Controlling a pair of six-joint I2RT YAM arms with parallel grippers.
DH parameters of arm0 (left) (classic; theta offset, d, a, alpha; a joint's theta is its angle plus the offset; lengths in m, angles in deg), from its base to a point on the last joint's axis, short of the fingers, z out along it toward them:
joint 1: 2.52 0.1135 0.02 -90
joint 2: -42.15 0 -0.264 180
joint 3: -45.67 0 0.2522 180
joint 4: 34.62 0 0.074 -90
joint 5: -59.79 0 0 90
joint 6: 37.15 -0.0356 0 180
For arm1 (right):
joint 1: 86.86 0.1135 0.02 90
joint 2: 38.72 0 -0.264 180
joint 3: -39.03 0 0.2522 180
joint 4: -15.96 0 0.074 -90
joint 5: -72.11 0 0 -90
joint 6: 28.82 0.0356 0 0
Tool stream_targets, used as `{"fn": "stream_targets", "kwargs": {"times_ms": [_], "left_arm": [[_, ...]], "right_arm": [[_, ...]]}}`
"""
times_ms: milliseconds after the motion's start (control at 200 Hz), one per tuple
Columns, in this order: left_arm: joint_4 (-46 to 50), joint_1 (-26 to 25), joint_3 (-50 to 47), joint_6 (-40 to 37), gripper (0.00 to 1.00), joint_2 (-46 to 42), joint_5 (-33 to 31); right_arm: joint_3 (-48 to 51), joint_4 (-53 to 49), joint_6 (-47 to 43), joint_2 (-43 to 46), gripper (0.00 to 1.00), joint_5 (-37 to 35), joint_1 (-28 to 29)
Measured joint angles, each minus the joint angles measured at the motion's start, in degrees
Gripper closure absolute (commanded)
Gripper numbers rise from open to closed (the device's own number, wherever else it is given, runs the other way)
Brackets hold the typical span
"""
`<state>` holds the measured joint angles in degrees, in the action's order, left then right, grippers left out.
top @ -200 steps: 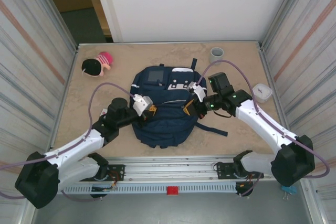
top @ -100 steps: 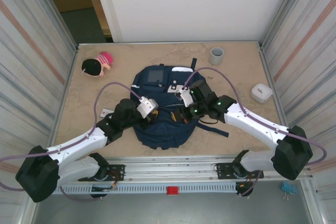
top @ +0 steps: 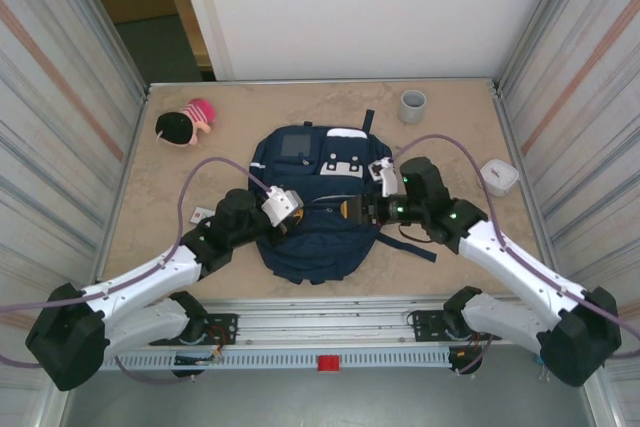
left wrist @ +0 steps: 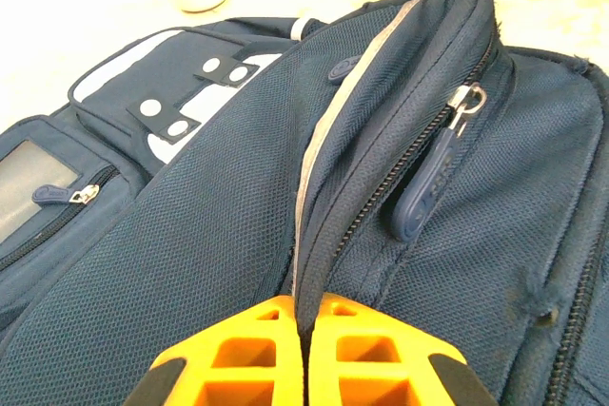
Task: Pack books, pencil case, and school supplies into a backpack
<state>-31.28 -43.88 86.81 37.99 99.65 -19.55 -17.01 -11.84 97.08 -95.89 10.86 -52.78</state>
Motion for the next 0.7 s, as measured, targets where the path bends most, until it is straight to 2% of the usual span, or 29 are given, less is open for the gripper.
{"fn": "stream_targets", "kwargs": {"times_ms": [175,576,631,697], "left_arm": [[0.00,0.92,-0.07,-0.44,1.00,-0.15,1.81],[0.59,1.99,-0.07,-1.92,1.00,-0.13,4.79],[0.79,1.99,-0.07,-1.92,1.00,-0.13,4.81],[0.83,1.99,-0.07,-1.92,1.00,-0.13,4.76]], "right_arm": [[3.98,3.34,6.99,2.23,0.42,1.88,-4.26],[5.51,15.43,17.18,-4.37,0.44,5.66,-4.63],[5.51,15.85,17.81,-4.87,0.41,5.81,-4.76],[5.55,16.20,18.88,-5.07,0.32,5.97,-4.76]]}}
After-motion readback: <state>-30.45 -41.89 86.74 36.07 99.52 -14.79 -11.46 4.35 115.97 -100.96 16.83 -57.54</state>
